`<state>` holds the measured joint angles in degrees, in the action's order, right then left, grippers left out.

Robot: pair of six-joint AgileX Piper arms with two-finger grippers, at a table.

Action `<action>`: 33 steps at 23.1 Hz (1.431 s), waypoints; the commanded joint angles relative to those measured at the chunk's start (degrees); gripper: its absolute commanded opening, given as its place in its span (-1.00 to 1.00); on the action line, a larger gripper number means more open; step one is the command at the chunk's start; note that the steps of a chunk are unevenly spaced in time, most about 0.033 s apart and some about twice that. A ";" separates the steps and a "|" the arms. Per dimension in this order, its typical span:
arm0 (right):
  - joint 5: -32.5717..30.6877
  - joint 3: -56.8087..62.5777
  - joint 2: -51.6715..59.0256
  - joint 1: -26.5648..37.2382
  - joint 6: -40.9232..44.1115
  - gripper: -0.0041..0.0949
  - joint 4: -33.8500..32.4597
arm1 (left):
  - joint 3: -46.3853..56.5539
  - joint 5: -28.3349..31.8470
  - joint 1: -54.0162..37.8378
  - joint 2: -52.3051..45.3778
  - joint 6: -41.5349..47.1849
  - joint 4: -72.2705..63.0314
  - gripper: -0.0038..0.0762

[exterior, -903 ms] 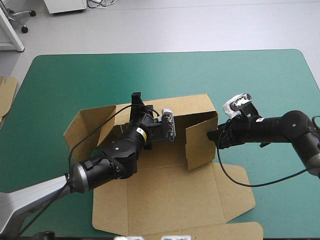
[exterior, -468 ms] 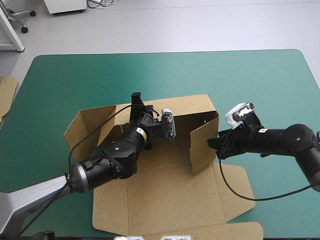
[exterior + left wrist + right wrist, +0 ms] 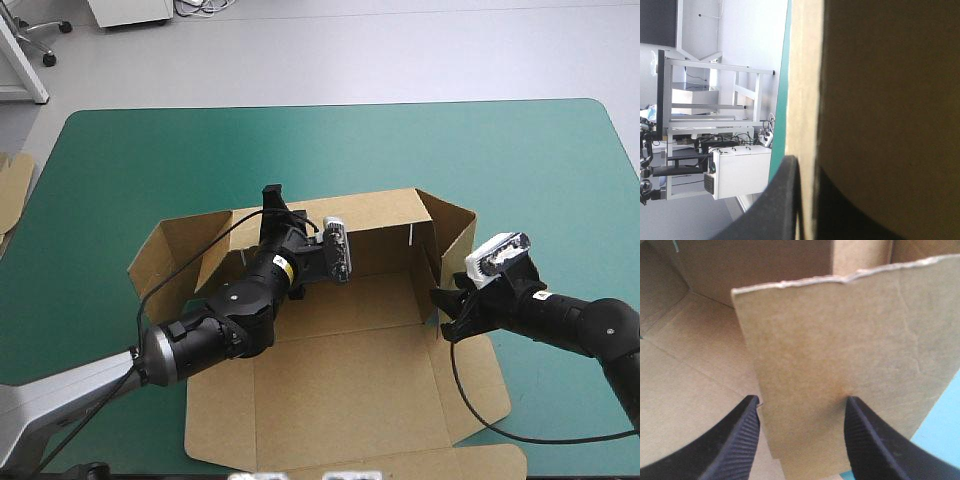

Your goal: Fold the box

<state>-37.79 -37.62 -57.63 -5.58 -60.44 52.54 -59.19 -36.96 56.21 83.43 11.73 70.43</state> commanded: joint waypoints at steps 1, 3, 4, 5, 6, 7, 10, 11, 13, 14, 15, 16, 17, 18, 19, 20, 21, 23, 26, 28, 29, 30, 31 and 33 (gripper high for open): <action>4.01 -1.08 0.59 -0.02 -1.15 0.06 3.45 | -0.22 2.68 0.78 -0.79 2.20 -5.03 -0.94; 4.16 -1.08 0.52 -0.02 -1.30 0.06 4.52 | -0.22 2.68 0.78 -0.79 2.30 -5.03 -0.94; 3.43 -1.08 0.47 -0.02 -1.39 0.06 5.26 | -0.22 2.68 0.78 -0.79 2.30 -5.03 -0.94; 1.73 -1.08 0.47 -0.02 -1.39 0.05 6.53 | -0.22 2.68 0.78 -0.79 2.30 -5.03 -0.94; -0.12 -1.34 0.87 -0.02 -1.39 0.04 7.77 | -0.22 2.43 0.78 -0.79 2.67 -5.03 -0.94; -2.60 -1.91 1.53 -0.02 -1.39 0.01 9.09 | -0.22 2.26 0.78 -0.79 2.52 -5.03 -0.94; -7.33 -4.06 5.23 -0.02 -1.29 -0.11 11.28 | -0.22 2.22 0.78 -0.79 2.52 -5.03 -0.94; -7.76 -4.92 6.83 -0.02 -0.72 -0.18 11.28 | -0.22 2.22 0.78 -0.79 2.52 -5.03 -0.94; -7.73 -7.46 11.12 -0.02 1.08 -0.45 10.67 | -0.22 2.22 0.78 -0.79 2.63 -5.03 -0.94; -6.71 -9.20 13.23 -0.02 3.14 -0.76 9.58 | -0.22 2.22 0.78 -0.79 2.63 -5.03 -0.94; -6.00 -10.01 14.01 -0.02 4.14 -0.89 8.63 | -0.22 2.22 0.78 -0.79 2.63 -5.23 -0.94; -5.03 -10.89 14.37 -0.02 5.76 -0.98 7.26 | -0.22 2.12 0.78 -0.79 2.63 -5.20 -0.94; -3.59 -11.58 14.50 -0.02 8.80 -0.97 5.43 | -0.22 2.18 0.78 -0.79 2.63 -5.35 -0.94; -1.35 -13.34 14.05 -0.02 15.63 -0.97 0.43 | -0.22 2.18 0.78 -0.79 2.63 -5.78 -0.94; -0.98 -14.13 13.36 -0.02 18.42 -0.98 -1.92 | -0.22 2.18 0.78 -0.79 2.63 -5.91 -0.94; -1.50 -16.56 10.97 -0.02 26.83 -0.99 -7.79 | -0.22 2.18 0.78 -0.79 2.63 -5.91 -0.94; -2.29 -17.61 9.80 -0.02 30.82 -0.99 -9.83 | -0.22 2.18 0.78 -0.79 2.63 -5.91 -0.94; -5.24 -21.92 5.14 -0.02 38.32 -0.99 -14.02 | -0.22 2.18 0.78 -0.79 2.63 -5.91 -0.94; -9.28 -28.87 -2.90 0.08 44.67 -0.99 -15.76 | -0.22 2.18 0.78 -0.79 2.63 -5.67 -0.94; -10.81 -32.60 -6.82 0.08 45.17 -0.99 -16.01 | -0.22 2.09 0.78 -0.79 2.63 -5.67 -0.94; -11.66 -34.88 -8.93 0.20 46.12 -0.99 -17.32 | -0.22 2.09 0.78 -0.79 2.63 -5.67 -0.94; -12.75 -37.05 -10.53 0.92 47.44 -0.99 -18.87 | -0.22 2.09 0.78 -0.79 2.63 -5.67 -0.94; -14.77 -39.37 -12.74 2.41 48.05 -0.98 -19.78 | -0.22 2.09 0.78 -0.79 2.63 -5.67 -0.94; -17.49 -41.74 -15.20 4.74 48.52 -0.98 -19.93 | -0.22 2.09 0.78 -0.79 2.63 -5.67 -0.94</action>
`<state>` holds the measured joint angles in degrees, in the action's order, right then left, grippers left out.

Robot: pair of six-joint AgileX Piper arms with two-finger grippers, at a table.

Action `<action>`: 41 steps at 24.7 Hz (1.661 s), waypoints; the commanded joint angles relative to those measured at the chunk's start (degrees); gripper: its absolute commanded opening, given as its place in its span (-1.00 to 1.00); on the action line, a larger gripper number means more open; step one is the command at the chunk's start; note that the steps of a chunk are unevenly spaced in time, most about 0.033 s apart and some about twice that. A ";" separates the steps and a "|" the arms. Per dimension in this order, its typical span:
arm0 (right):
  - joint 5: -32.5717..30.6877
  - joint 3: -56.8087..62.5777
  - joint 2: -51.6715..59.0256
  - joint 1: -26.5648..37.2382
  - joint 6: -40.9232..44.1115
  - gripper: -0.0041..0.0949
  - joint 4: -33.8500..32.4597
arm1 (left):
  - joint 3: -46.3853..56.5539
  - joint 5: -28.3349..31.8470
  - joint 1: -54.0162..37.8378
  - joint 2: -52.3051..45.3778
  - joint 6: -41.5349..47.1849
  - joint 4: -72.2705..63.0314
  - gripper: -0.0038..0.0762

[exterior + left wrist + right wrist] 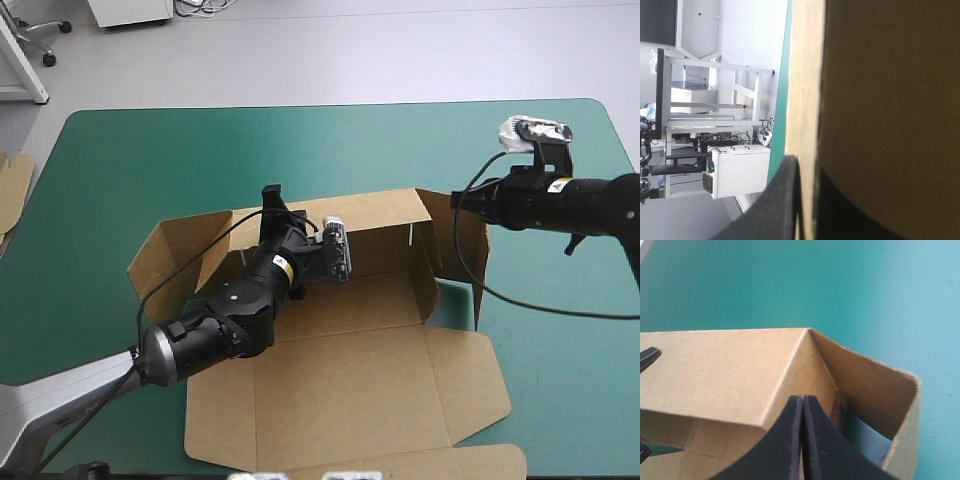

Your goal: Fold the box

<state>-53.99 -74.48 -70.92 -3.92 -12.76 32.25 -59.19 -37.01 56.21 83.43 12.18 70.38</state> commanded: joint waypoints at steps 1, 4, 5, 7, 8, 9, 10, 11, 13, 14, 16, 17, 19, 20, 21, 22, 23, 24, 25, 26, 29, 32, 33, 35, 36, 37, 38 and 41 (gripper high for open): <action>-2.82 -6.12 -3.23 4.44 0.84 -0.98 0.36 | -0.22 2.14 0.78 -0.79 2.19 -5.62 -0.94; -7.06 -9.84 -7.56 8.76 0.69 -0.99 0.46 | -0.22 2.14 0.78 -0.79 2.19 -5.62 -0.94; -7.97 -10.72 -8.53 9.88 0.34 -0.99 0.58 | -0.22 2.14 0.78 -0.79 2.19 -5.62 -0.94; -8.32 -12.11 -10.07 10.95 -0.40 -0.99 1.15 | -0.22 2.14 0.78 -0.79 2.19 -5.62 -0.94; -7.91 -12.46 -10.86 11.49 -1.33 -0.99 2.48 | -0.22 2.14 0.78 -0.79 2.19 -5.62 -0.94; -7.29 -12.80 -11.56 12.06 -2.25 -0.99 4.25 | -0.22 2.14 0.78 -0.79 2.19 -5.62 -0.94; -6.75 -12.88 -12.31 12.37 -2.88 -0.99 5.89 | -0.22 2.14 0.78 -0.79 2.19 -5.62 -0.94; -6.30 -12.88 -13.16 12.67 -4.50 -0.99 8.21 | -0.22 2.14 0.78 -0.79 2.19 -5.62 -0.94; -6.29 -12.88 -15.76 13.17 -6.07 -0.99 10.30 | -0.22 2.14 0.78 -0.79 2.19 -5.62 -0.94; -6.29 -12.88 -17.75 13.17 -6.49 -0.98 10.30 | -0.22 2.14 0.78 -0.79 2.19 -5.62 -0.94; -6.18 -12.88 -19.51 13.17 -7.00 -0.98 10.56 | -0.22 2.14 0.78 -0.79 2.19 -5.62 -0.94; -6.18 -12.88 -20.41 13.17 -7.28 -0.99 10.73 | -0.22 2.14 0.78 -0.79 2.19 -5.62 -0.94; -6.09 -12.88 -22.01 13.17 -7.85 -0.99 10.97 | -0.22 2.14 0.78 -0.79 2.19 -5.62 -0.94; -6.53 -12.88 -22.64 13.17 -8.13 -0.99 11.09 | -0.22 2.14 0.78 -0.79 2.19 -5.62 -0.94; -7.17 -12.88 -23.17 13.17 -8.42 -0.98 11.22 | -0.22 2.14 0.78 -0.79 1.93 -5.62 -0.94; -8.51 -12.88 -24.13 13.17 -9.21 -0.98 12.13 | -0.22 2.14 0.78 -0.53 1.82 -5.62 -0.94; -9.37 -12.88 -24.36 13.17 -9.44 -0.98 12.73 | -0.22 2.24 0.78 0.05 1.82 -5.62 -0.94; -9.49 -12.75 -24.39 13.17 -9.54 -0.98 12.82 | -0.09 2.24 0.78 0.18 1.82 -5.33 -0.94; -10.00 -12.77 -24.39 13.17 -9.66 -0.98 12.82 | 0.17 2.24 0.78 0.77 1.82 -4.63 -0.94; -10.54 -12.77 -24.39 13.17 -9.66 -0.99 12.82 | 0.44 2.24 0.78 1.03 1.82 -4.20 -0.94; -11.81 -11.14 -24.39 13.17 -11.57 -0.99 15.13 | 1.78 2.13 0.78 1.47 1.82 -3.05 -0.94; -12.46 -8.03 -24.39 13.17 -12.97 -0.99 15.88 | 2.27 1.49 0.78 1.47 2.04 -2.65 -0.94; -12.61 -7.05 -24.39 13.17 -13.29 -0.98 15.88 | 2.27 1.49 0.78 1.47 2.04 -2.65 -0.94; -13.03 -4.98 -24.39 13.17 -14.51 -0.98 16.84 | 2.27 1.49 0.78 1.47 2.04 -2.43 -0.94; -13.43 -3.72 -24.27 13.17 -15.50 -0.98 17.62 | 2.27 1.49 0.78 1.47 2.04 -2.43 -0.94; -13.44 -2.36 -24.11 13.17 -16.58 -0.98 18.49 | 2.27 1.49 0.78 1.47 2.04 -2.43 -0.94; -13.44 -0.91 -23.83 13.17 -17.53 -0.98 19.34 | 2.27 1.49 0.78 1.47 2.04 -2.43 -0.94; -12.69 2.92 -22.05 13.17 -20.93 -0.98 22.00 | 2.27 1.49 0.68 1.47 2.04 -2.43 -0.94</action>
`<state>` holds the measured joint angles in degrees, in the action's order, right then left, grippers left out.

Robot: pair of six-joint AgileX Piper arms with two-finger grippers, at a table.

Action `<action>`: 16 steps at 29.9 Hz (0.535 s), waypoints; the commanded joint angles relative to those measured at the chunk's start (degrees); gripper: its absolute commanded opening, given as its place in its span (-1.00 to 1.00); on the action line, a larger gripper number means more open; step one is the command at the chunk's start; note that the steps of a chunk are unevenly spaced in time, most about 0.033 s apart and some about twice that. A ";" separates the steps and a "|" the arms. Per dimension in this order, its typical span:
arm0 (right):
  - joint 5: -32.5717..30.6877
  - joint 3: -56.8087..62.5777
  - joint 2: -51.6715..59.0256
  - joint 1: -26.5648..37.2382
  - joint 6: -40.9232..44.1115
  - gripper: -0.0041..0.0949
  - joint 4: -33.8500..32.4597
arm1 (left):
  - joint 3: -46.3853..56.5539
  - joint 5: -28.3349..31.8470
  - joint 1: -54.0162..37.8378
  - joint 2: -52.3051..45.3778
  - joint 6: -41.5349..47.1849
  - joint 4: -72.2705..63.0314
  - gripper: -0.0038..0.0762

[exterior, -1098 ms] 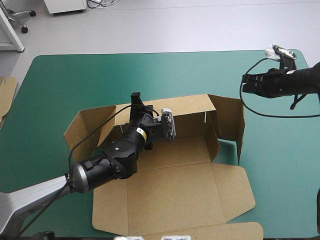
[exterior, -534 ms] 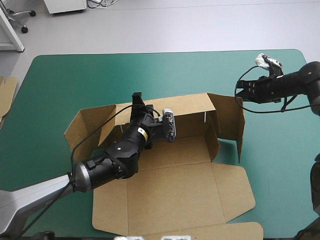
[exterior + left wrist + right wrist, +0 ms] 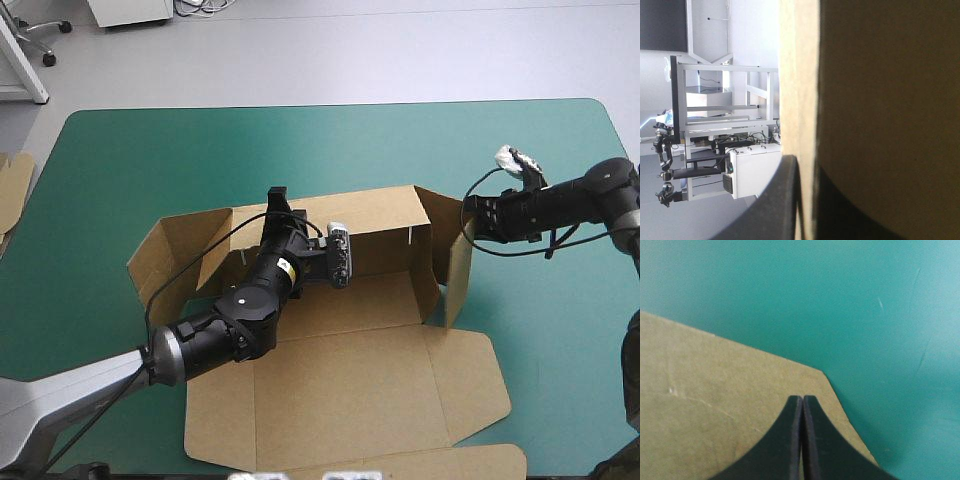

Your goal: Fold the box

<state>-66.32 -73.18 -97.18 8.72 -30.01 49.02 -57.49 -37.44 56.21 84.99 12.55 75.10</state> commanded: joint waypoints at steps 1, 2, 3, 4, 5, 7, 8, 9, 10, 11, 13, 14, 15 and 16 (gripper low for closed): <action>0.11 2.86 4.93 0.52 -4.76 -0.98 6.11 | 0.57 1.92 0.54 -0.08 1.67 -7.15 -0.94; 0.51 4.08 5.67 0.52 -6.09 -0.98 6.88 | 0.57 2.05 0.32 -0.08 1.67 -7.15 -0.94; 0.94 5.16 6.49 0.52 -7.22 -0.98 7.61 | 0.57 2.05 0.32 -0.08 1.95 -7.15 -0.94; 1.81 6.10 7.17 0.52 -8.54 -0.98 8.49 | 0.57 2.05 0.32 -0.08 2.08 -7.15 -0.94; 2.82 7.36 8.18 0.52 -10.72 -0.98 9.98 | 0.57 2.05 0.32 -0.08 2.08 -7.15 -0.94; 4.21 9.76 10.07 0.52 -15.48 -0.98 12.53 | 0.57 2.29 0.32 -0.08 3.01 -6.81 -0.94; 4.73 10.84 11.08 0.52 -17.21 -0.98 13.52 | 0.57 2.28 0.32 -0.08 3.48 -6.70 -0.94; 5.55 11.92 12.13 0.52 -18.50 -0.98 14.26 | 0.57 2.28 0.32 -0.08 3.58 -6.45 -0.94; 6.41 12.80 12.97 0.52 -19.45 -0.98 14.56 | 0.57 2.28 0.32 -0.08 3.87 -6.07 -0.94; 7.50 13.80 14.04 0.52 -20.66 -0.98 14.62 | 0.57 2.28 0.32 -0.08 4.60 -5.44 -0.94; 8.94 15.47 16.05 0.41 -23.07 -0.98 15.20 | 0.57 2.40 0.32 -0.08 4.61 -5.17 -0.94; 9.14 16.20 16.97 0.41 -24.28 -0.98 15.88 | 0.57 2.52 0.32 -0.08 4.61 -5.17 -0.94; 9.32 17.37 17.81 0.41 -26.40 -0.98 17.28 | 0.57 2.61 0.32 -0.08 4.73 -5.17 -0.94; 9.43 18.14 18.44 0.31 -27.89 -0.98 18.08 | 0.57 2.75 0.32 -0.08 4.87 -5.17 -0.94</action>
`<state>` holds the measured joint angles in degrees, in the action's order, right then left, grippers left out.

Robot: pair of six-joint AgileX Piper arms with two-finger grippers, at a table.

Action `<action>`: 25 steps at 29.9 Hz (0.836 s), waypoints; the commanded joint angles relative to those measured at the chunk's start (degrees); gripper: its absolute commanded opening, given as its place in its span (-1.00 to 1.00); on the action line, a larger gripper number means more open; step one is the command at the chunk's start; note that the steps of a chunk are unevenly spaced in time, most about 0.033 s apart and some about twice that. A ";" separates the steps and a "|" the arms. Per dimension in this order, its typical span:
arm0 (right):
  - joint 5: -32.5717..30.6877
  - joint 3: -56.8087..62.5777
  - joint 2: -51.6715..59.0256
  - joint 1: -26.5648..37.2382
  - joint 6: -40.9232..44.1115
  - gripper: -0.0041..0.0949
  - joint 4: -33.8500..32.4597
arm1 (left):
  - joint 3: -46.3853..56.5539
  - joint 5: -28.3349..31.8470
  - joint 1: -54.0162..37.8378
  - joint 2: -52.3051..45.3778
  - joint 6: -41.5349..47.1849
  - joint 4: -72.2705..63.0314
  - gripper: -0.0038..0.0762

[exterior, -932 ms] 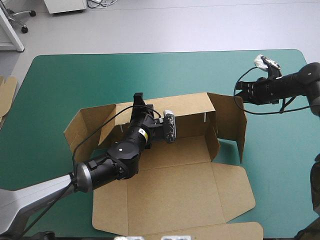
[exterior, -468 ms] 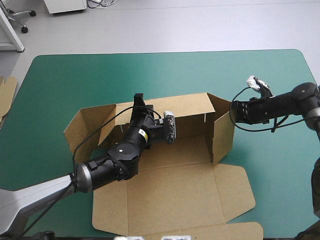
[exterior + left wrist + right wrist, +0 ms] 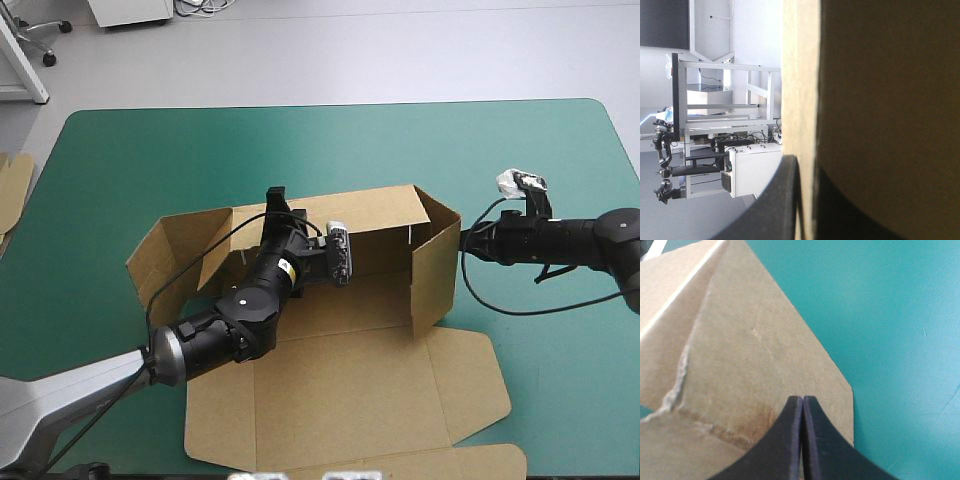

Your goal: Fold the box

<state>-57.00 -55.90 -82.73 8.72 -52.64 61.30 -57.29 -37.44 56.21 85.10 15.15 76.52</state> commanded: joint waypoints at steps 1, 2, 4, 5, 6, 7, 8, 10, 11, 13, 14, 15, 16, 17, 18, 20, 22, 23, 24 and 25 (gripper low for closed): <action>0.27 1.71 4.70 0.08 -6.84 -0.98 6.24 | 0.37 2.75 0.32 -0.19 2.41 -6.60 -0.94; 0.85 2.48 5.18 -0.04 -7.95 -0.98 6.24 | 0.37 2.75 0.32 -0.19 2.41 -6.60 -0.94; 2.63 3.78 6.02 -1.05 -10.14 -0.98 6.39 | 0.37 2.75 0.32 -0.19 2.44 -6.60 -0.94; 3.14 4.26 6.15 -1.36 -10.63 -0.98 6.71 | 0.37 2.79 0.32 -0.19 2.44 -6.60 -0.94; 3.14 4.56 6.15 -1.70 -10.64 -0.98 6.60 | 0.37 2.79 0.32 -0.19 2.54 -6.60 -0.94; 2.88 4.84 6.15 -2.11 -10.74 -0.98 6.59 | 0.37 2.79 0.32 -0.19 2.65 -6.60 -0.94; 2.73 5.26 6.28 -2.35 -11.28 -0.98 6.43 | 0.37 2.79 0.32 -0.19 2.65 -6.60 -0.94; 2.36 6.66 6.71 -2.93 -12.91 -0.98 6.43 | 0.37 2.79 0.32 -0.19 2.65 -6.60 -0.94; 2.36 7.38 6.97 -3.17 -13.84 -0.98 6.52 | 0.37 2.79 0.32 -0.19 2.65 -6.60 -0.94; 2.36 8.59 7.72 -3.56 -15.96 -0.98 6.79 | 0.37 2.79 0.32 -0.19 2.65 -6.60 -0.94; 2.36 9.30 8.06 -3.55 -16.76 -0.98 6.88 | 0.37 2.61 0.32 -0.19 2.65 -6.60 -0.94; 2.36 9.89 8.63 -3.55 -17.61 -0.98 6.93 | 0.37 2.65 0.32 -0.19 2.65 -6.60 -0.94; 2.36 10.47 9.06 -3.55 -18.16 -0.98 7.04 | 0.37 2.65 0.32 -0.19 2.65 -6.60 -0.94; 2.36 10.82 9.60 -3.55 -18.59 -0.98 7.04 | 0.37 2.65 0.32 -0.19 2.65 -6.60 -0.94; 2.36 11.09 10.01 -3.55 -18.82 -0.98 7.08 | 0.37 2.75 0.32 -0.19 2.65 -6.60 -0.94; 2.36 11.09 10.39 -3.97 -18.82 -0.94 7.08 | 0.37 2.75 0.32 -0.19 2.65 -6.60 -0.94; 2.23 11.09 10.49 -4.61 -18.82 -0.87 7.08 | 0.37 2.75 0.32 -0.19 2.78 -6.60 -0.94; 1.99 11.09 10.49 -5.16 -18.82 -0.81 7.08 | 0.37 2.75 0.32 -0.19 3.06 -6.60 -0.94; 2.00 11.09 10.49 -5.75 -18.82 -0.74 6.68 | 0.37 2.61 0.32 -0.19 3.06 -6.60 -0.94; 2.00 11.09 10.49 -6.03 -18.82 -0.67 6.27 | 0.37 2.63 0.32 -0.19 3.06 -6.60 -0.94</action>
<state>-53.43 -43.56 -73.91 3.73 -70.64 65.14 -57.24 -37.38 56.16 85.10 15.93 76.75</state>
